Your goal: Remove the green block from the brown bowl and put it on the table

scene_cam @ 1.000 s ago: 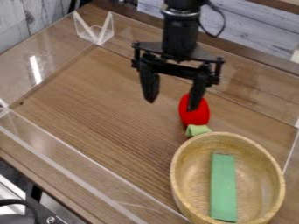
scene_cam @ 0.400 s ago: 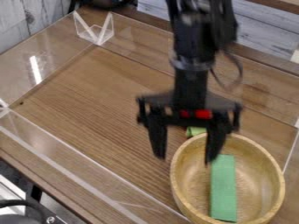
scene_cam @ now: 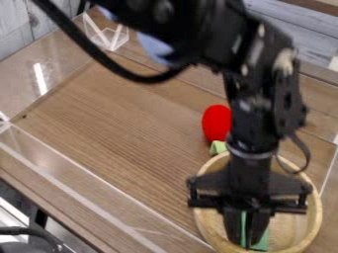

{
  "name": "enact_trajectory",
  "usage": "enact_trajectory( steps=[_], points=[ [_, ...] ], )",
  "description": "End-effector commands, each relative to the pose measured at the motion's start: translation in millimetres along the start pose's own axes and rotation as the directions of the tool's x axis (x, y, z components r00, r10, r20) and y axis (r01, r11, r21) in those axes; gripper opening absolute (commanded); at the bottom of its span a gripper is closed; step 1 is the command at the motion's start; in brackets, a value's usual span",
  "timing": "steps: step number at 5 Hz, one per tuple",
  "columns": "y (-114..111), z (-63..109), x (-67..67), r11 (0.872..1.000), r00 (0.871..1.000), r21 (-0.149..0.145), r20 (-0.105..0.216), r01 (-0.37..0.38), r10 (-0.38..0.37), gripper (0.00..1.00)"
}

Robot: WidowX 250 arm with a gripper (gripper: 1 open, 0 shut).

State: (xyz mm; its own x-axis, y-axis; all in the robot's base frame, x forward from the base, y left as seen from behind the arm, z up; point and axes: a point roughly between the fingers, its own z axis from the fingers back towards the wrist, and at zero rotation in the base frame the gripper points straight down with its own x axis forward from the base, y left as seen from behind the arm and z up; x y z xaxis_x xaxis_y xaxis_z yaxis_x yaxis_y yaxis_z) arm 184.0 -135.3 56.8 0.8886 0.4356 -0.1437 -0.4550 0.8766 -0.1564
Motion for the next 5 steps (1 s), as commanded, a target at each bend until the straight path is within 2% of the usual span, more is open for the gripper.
enact_trajectory(
  steps=[1, 2, 4, 5],
  points=[
    [-7.8, -1.4, 5.8, 0.999, 1.0, -0.032, -0.013, 0.007, -0.007, 1.0],
    [-9.8, 0.6, 11.2, 1.0, 0.999, -0.029, -0.03, 0.01, -0.011, 1.0],
    [-3.5, -1.2, 2.4, 0.999, 0.999, -0.034, -0.048, 0.006, -0.007, 1.0],
    [-2.7, 0.8, 3.5, 0.999, 0.999, -0.035, -0.049, -0.016, 0.015, 1.0]
  ],
)
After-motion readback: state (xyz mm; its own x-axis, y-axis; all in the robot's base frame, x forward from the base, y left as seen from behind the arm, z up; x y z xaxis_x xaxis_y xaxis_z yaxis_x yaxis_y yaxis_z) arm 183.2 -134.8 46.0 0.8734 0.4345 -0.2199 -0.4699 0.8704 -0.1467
